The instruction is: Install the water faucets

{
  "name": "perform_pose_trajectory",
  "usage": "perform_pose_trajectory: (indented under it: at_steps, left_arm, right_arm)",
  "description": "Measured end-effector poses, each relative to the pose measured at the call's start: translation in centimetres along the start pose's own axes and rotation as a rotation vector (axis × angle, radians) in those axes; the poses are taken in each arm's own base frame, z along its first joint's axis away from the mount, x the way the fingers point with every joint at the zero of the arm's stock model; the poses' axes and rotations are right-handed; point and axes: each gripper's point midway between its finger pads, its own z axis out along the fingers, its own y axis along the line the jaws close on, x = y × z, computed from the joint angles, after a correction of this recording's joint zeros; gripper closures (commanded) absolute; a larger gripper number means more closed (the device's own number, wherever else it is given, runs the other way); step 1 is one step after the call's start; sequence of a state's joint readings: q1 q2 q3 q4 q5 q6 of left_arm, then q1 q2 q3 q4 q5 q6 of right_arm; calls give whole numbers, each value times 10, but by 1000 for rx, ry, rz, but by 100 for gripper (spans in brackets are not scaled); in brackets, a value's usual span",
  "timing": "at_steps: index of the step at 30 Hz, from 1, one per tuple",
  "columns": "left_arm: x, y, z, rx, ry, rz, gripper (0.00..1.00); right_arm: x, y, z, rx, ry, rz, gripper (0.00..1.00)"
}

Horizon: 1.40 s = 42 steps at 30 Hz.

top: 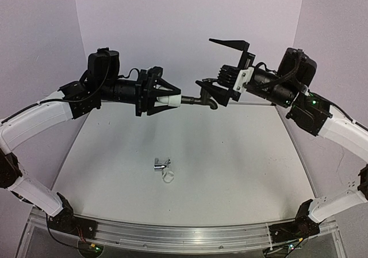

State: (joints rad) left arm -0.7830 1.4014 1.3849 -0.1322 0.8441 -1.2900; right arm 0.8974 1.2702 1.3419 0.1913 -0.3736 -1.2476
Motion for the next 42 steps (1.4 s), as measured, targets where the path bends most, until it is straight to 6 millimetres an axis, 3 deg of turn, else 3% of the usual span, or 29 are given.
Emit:
perform_pose_trajectory:
  at_steps: [10,19,30,35,42]
  left_arm:
    - [7,-3,-2,12,37,4,100]
    - [4,-3,-3,10,25,-29,100]
    - [6,-4,-3,15,35,-73,100]
    - [9,-12,-3,45,56,-69,100]
    - [11,-33,-5,124,70,-38,100]
  right_arm:
    - [18,-9,9,14,50,35,2]
    - [33,-6,2,-17,43,38,3]
    - [32,5,-7,-81,-1,28,8]
    - [20,0,-23,-96,-40,22,6]
    - [-25,6,-74,-139,-175,-66,2]
